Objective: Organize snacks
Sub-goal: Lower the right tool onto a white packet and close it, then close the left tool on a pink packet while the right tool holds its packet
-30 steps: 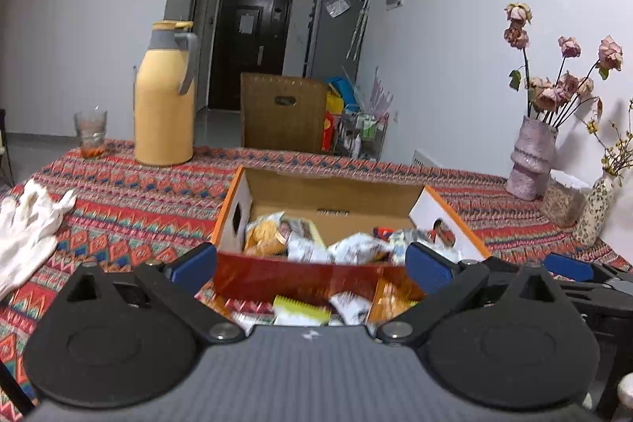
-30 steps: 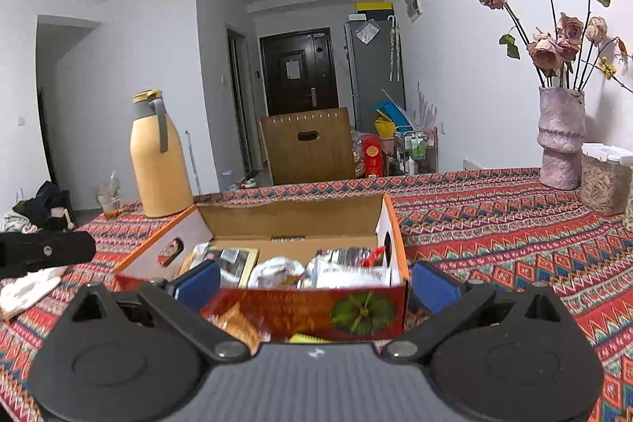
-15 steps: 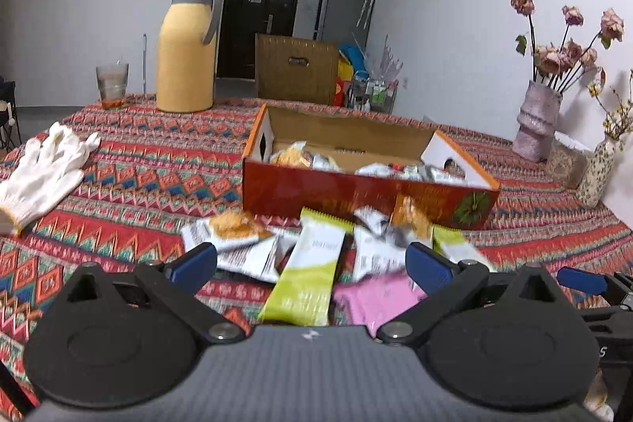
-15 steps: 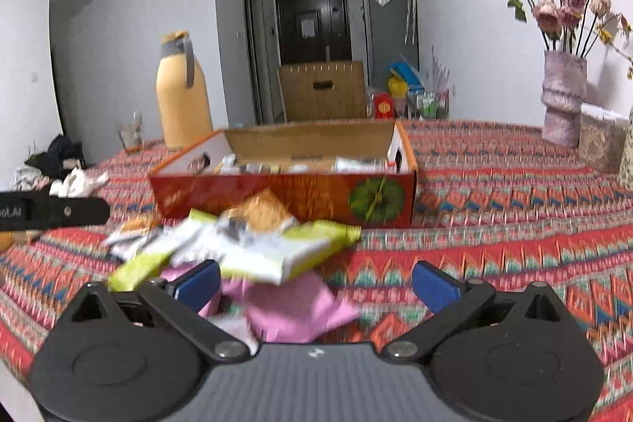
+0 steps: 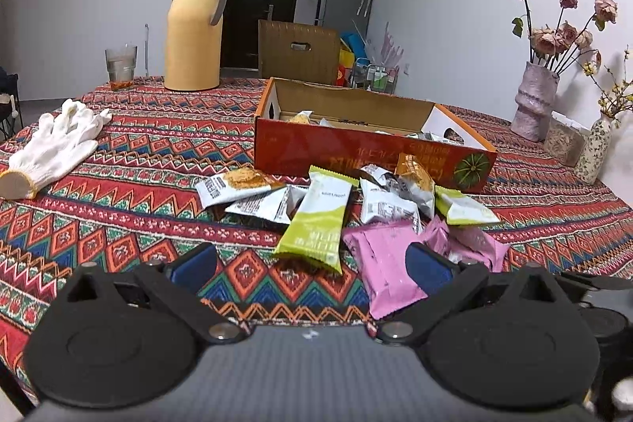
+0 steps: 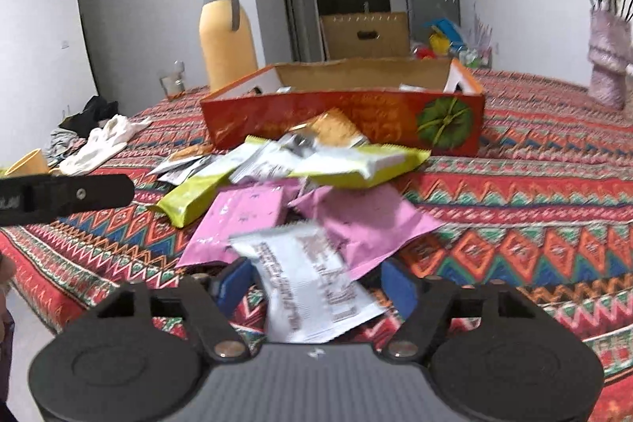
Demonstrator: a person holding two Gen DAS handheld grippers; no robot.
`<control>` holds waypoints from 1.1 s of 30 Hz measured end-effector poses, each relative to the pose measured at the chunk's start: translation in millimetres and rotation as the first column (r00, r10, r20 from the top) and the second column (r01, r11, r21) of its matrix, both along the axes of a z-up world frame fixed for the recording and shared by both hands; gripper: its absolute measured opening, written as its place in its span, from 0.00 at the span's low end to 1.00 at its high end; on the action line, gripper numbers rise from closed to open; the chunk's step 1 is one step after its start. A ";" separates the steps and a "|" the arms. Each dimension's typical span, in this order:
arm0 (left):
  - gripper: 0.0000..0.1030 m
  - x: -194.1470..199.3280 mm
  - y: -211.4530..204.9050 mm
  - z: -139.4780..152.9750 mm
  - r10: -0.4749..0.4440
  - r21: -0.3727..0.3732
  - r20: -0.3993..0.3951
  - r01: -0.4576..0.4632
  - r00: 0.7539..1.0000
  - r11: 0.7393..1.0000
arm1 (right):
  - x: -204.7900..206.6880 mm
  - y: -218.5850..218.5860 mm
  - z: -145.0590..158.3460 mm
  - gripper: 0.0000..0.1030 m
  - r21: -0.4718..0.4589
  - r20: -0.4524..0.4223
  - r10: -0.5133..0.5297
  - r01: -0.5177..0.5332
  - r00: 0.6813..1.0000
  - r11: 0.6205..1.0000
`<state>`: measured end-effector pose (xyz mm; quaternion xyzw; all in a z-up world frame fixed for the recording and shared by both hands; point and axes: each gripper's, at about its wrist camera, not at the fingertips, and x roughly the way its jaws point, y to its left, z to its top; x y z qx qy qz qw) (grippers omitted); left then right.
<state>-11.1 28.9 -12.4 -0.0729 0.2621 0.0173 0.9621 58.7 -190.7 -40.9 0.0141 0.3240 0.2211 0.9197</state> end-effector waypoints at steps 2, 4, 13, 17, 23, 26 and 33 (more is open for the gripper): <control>1.00 -1.5 1.0 -1.4 -0.004 -0.004 -0.002 0.004 1.000 1.000 | 0.5 0.8 -1.5 0.64 0.009 0.000 -0.003 0.003 1.000 1.000; 1.00 -2.2 1.7 -2.9 -0.008 -0.009 -0.005 0.008 1.000 1.000 | 0.8 0.1 -2.2 0.60 0.023 -0.002 -0.001 0.001 1.000 1.000; 1.00 -3.0 -0.6 -6.2 -0.012 -0.020 -0.020 0.012 1.000 1.000 | -9.4 -0.3 2.2 0.37 0.010 0.031 0.023 -0.023 0.999 1.000; 1.00 -0.3 -3.2 -6.4 -0.011 -0.019 -0.027 0.010 1.000 1.000 | -16.7 -6.4 9.2 0.37 0.018 0.066 0.014 -0.015 0.998 1.000; 1.00 10.4 -14.2 -6.6 -0.025 -0.017 -0.047 0.024 0.999 1.000 | -24.5 -26.6 23.6 0.37 0.046 0.128 -0.027 0.021 0.991 0.999; 1.00 17.4 -23.9 -6.5 -0.037 -0.001 -0.059 0.037 0.998 0.999 | -23.6 -39.2 24.9 0.37 0.054 0.139 -0.067 0.060 0.988 0.997; 1.00 45.9 -48.8 -12.1 -0.044 0.040 -0.120 0.049 0.992 0.998 | -14.8 -70.0 19.3 0.37 0.078 0.131 -0.153 0.143 0.980 0.987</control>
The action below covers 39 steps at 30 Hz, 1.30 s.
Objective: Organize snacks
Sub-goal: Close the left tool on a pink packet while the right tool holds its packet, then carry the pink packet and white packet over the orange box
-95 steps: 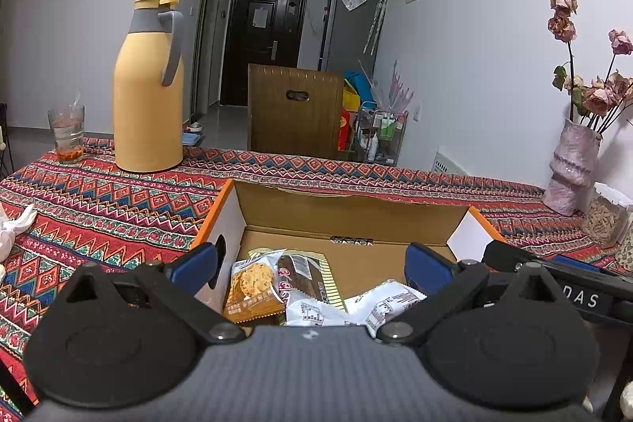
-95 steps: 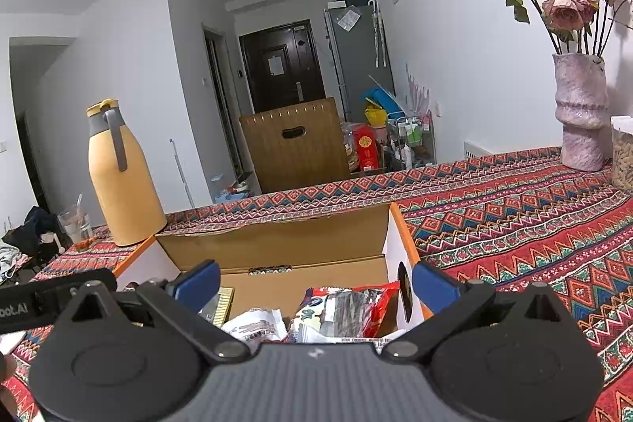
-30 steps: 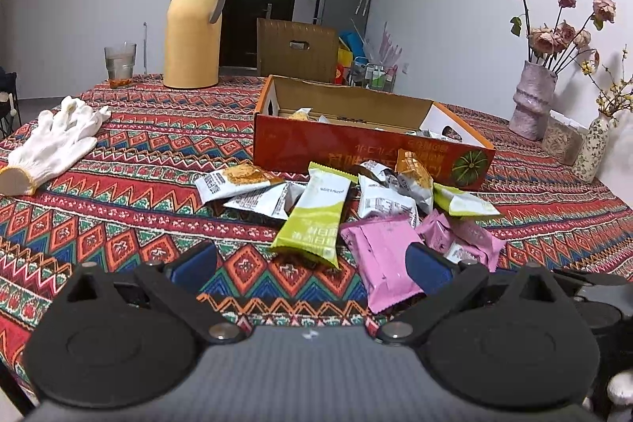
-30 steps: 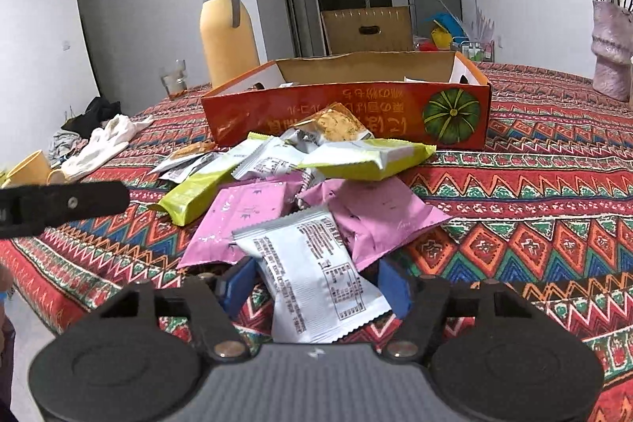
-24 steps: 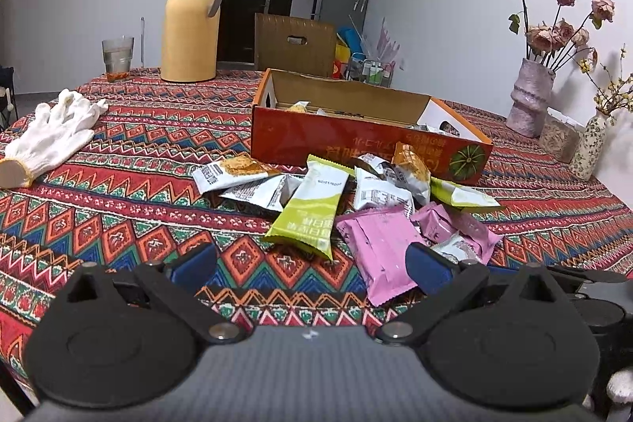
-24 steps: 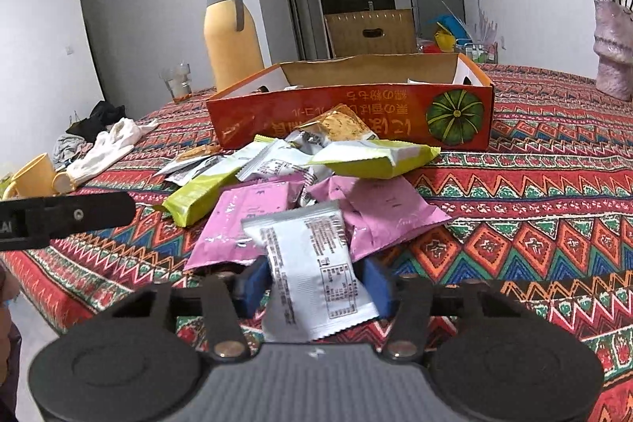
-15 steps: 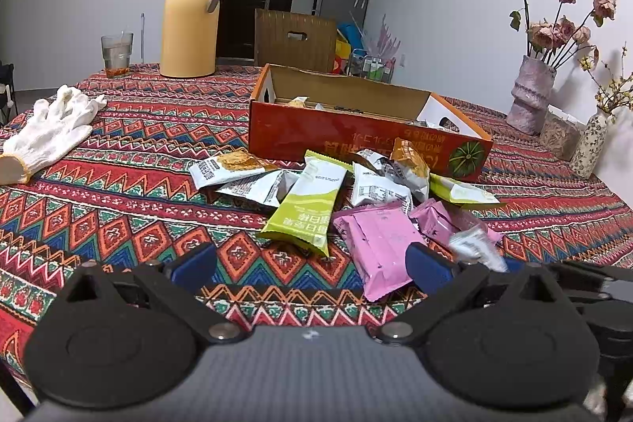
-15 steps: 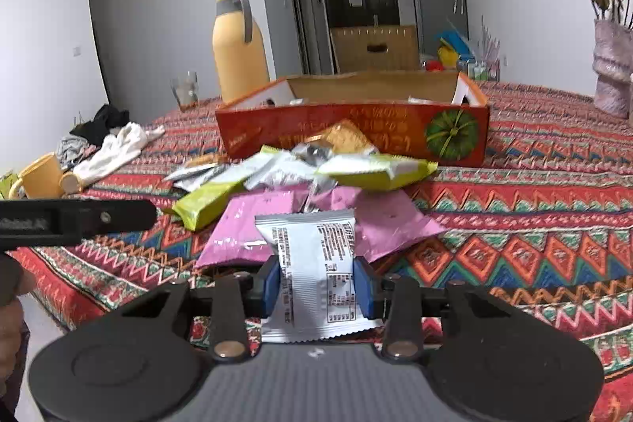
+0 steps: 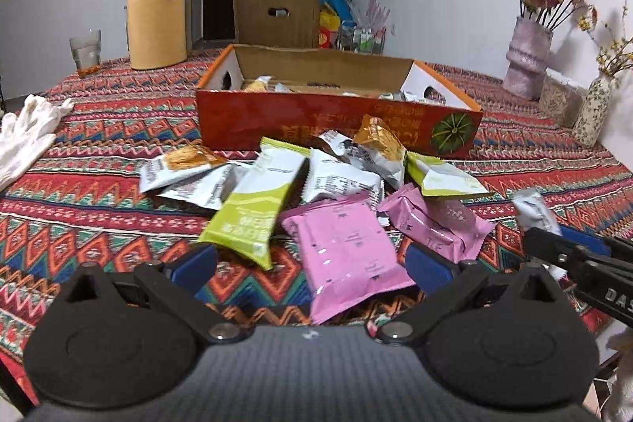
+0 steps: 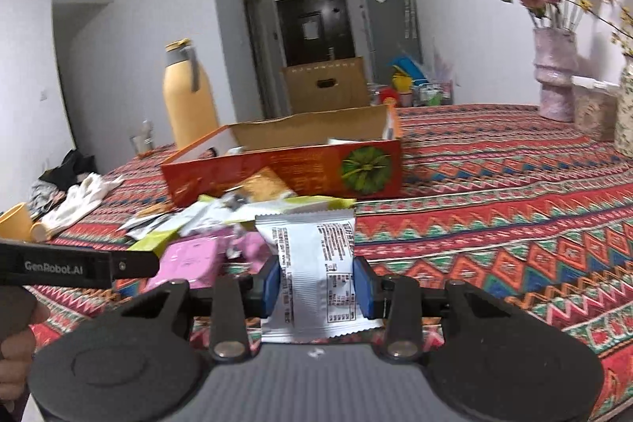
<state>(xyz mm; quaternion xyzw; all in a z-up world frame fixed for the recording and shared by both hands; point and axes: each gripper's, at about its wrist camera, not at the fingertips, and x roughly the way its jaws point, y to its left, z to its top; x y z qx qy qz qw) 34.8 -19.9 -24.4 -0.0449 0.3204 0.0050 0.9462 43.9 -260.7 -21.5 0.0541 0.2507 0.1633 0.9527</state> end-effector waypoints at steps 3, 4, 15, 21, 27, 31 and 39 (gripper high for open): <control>1.00 13.4 -7.3 -3.1 0.005 -0.005 -0.027 -0.005 1.000 1.000 | 4.7 -10.7 -3.2 0.37 0.006 -0.004 -0.024 0.024 1.000 1.000; 1.00 17.0 -10.1 -3.9 0.008 -0.003 -0.034 -0.008 0.999 1.000 | 6.5 -14.3 -4.2 0.37 0.009 -0.005 -0.032 0.032 0.999 0.999; 0.83 46.0 -30.2 -14.9 0.046 -0.009 -0.128 -0.048 0.991 0.999 | 24.6 -34.7 -13.2 0.37 0.033 -0.027 -0.065 0.065 0.998 0.997; 0.69 51.9 -36.3 -20.0 0.070 0.018 -0.145 -0.068 0.987 0.998 | 28.4 -36.5 -16.9 0.37 0.039 -0.036 -0.061 0.062 0.997 0.997; 0.61 50.1 -37.5 -18.4 0.066 0.042 -0.136 -0.061 0.988 0.997 | 28.0 -34.6 -16.3 0.37 0.039 -0.034 -0.061 0.062 0.998 0.997; 0.61 46.2 -36.3 -16.5 0.057 0.029 -0.126 -0.053 0.990 0.998 | 26.5 -32.4 -15.3 0.37 0.035 -0.031 -0.060 0.061 0.998 0.998; 0.61 32.2 -32.7 -2.0 0.038 0.016 -0.072 -0.037 0.997 0.999 | 23.0 -28.6 -6.5 0.37 0.026 -0.007 -0.062 0.062 0.998 0.998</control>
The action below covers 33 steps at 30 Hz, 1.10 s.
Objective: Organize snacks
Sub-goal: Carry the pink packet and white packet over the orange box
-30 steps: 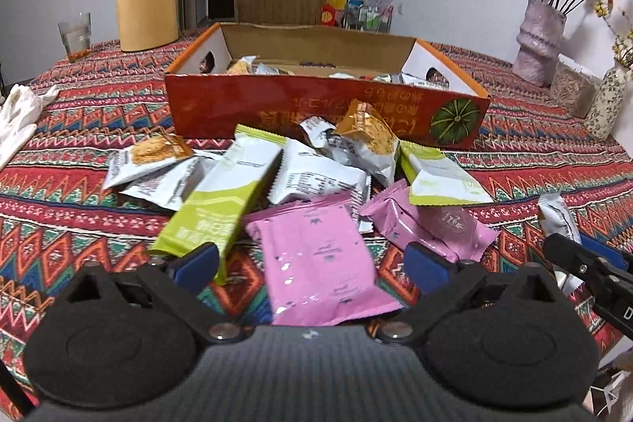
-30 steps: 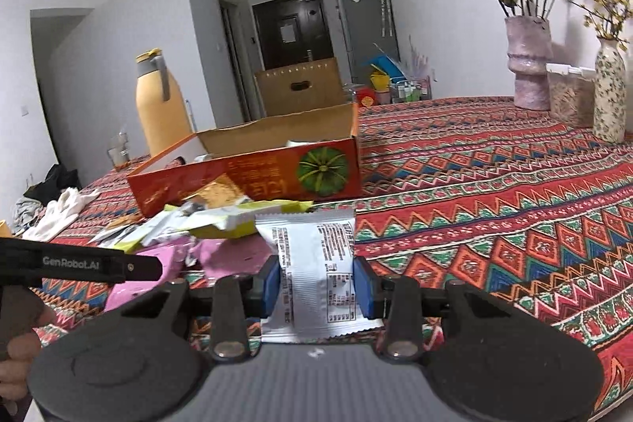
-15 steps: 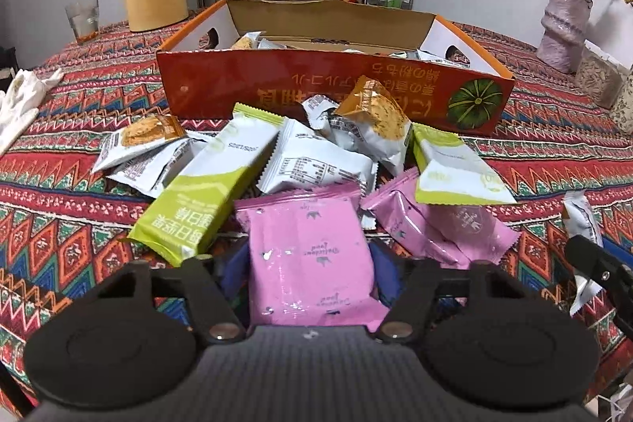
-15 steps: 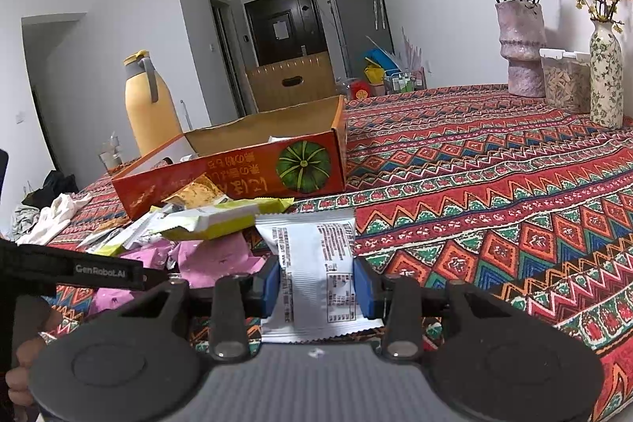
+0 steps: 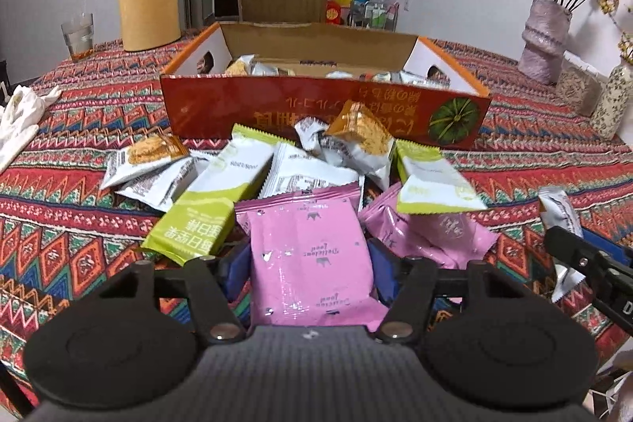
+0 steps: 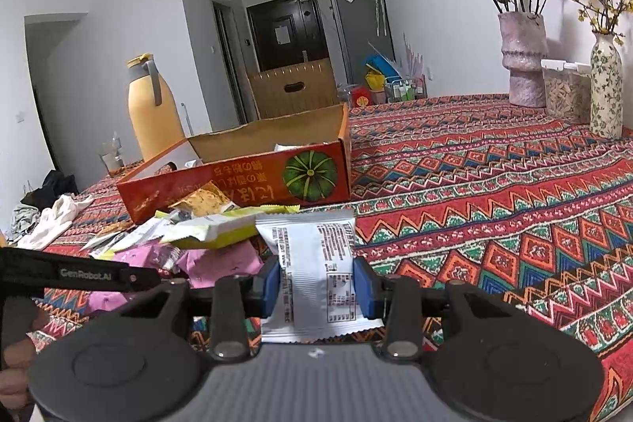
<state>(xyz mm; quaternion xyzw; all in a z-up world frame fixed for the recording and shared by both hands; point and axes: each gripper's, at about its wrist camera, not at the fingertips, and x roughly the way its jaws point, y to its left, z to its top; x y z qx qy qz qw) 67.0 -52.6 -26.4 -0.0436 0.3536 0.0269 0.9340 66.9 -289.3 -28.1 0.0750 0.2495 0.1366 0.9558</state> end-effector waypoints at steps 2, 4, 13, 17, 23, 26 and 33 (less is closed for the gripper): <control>0.61 -3.0 1.9 6.1 -0.001 -0.002 0.018 0.001 1.000 1.000 | 0.2 1.7 3.7 0.37 -0.003 0.011 0.001 -0.001 1.000 1.000; 0.61 -4.4 4.7 11.7 -0.001 -0.004 0.034 0.001 0.999 1.000 | 1.3 4.3 8.2 0.37 -0.007 0.023 0.002 -0.002 1.000 1.000; 0.61 4.4 17.4 37.7 0.010 -0.005 0.097 -0.009 0.995 1.000 | 22.8 21.0 28.8 0.37 -0.018 0.074 0.014 -0.012 0.997 1.000; 0.61 14.9 22.3 50.1 0.010 0.000 0.127 -0.010 0.992 1.000 | 38.7 29.7 37.9 0.37 -0.020 0.096 0.023 -0.022 0.995 1.000; 0.61 36.7 28.5 69.0 0.012 0.008 0.166 -0.013 0.986 1.000 | 67.1 42.3 52.0 0.37 -0.021 0.131 0.038 -0.035 0.991 0.999; 0.61 49.2 32.0 79.4 0.016 0.010 0.193 -0.018 0.981 1.000 | 84.0 48.5 59.0 0.37 -0.021 0.144 0.044 -0.042 0.989 0.999; 0.61 85.1 43.6 94.4 0.038 0.008 0.222 -0.041 0.974 0.999 | 124.3 64.3 72.1 0.37 -0.041 0.171 0.059 -0.052 0.984 0.998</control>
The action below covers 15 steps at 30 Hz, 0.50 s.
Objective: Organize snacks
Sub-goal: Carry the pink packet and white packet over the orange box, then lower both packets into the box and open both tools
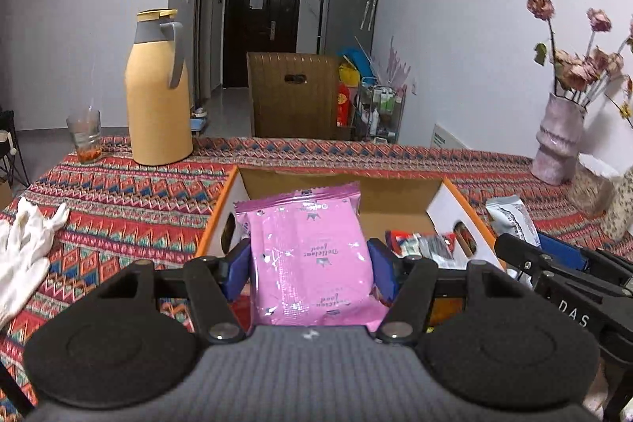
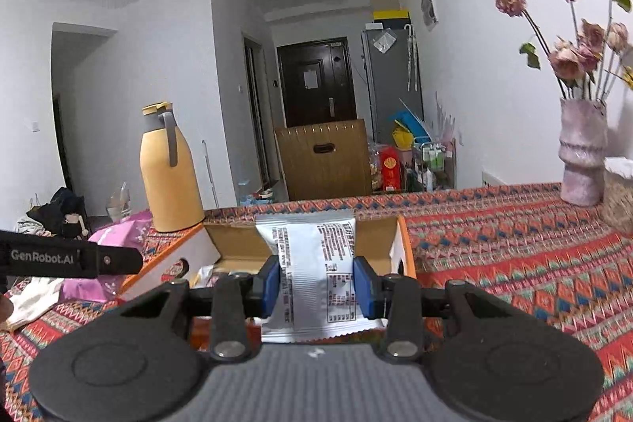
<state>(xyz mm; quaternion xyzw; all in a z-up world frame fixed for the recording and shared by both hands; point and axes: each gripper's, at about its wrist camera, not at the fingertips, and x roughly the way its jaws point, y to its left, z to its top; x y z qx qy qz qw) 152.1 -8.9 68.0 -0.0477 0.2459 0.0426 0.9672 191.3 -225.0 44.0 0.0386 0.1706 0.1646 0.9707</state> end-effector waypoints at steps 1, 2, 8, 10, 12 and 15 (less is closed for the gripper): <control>0.61 5.5 2.0 0.7 0.005 -0.002 0.001 -0.005 1.000 1.000 | 6.7 2.8 1.4 0.37 -0.005 0.001 0.000 0.000 1.000 1.000; 0.61 11.6 4.2 1.1 0.009 -0.008 0.000 -0.009 1.000 1.000 | 12.6 5.0 2.4 0.37 -0.007 0.000 0.001 -0.001 1.000 1.000; 0.61 43.6 15.5 -2.2 0.032 -0.032 -0.011 -0.033 0.999 0.999 | 46.1 20.0 3.8 0.37 -0.031 -0.009 0.007 -0.007 1.000 0.999; 0.61 53.8 19.5 -4.2 0.042 -0.040 -0.016 -0.043 0.999 0.998 | 54.4 23.8 1.8 0.37 -0.040 -0.014 0.007 -0.008 1.000 0.999; 0.61 63.4 24.3 -7.1 0.053 -0.051 -0.022 -0.054 0.998 0.997 | 63.7 26.7 -0.7 0.37 -0.041 -0.023 0.004 -0.005 1.000 0.999; 0.61 76.0 31.7 -13.0 0.074 -0.057 -0.026 -0.075 0.997 0.996 | 76.0 29.1 -5.7 0.37 -0.028 -0.034 -0.006 0.005 0.999 1.000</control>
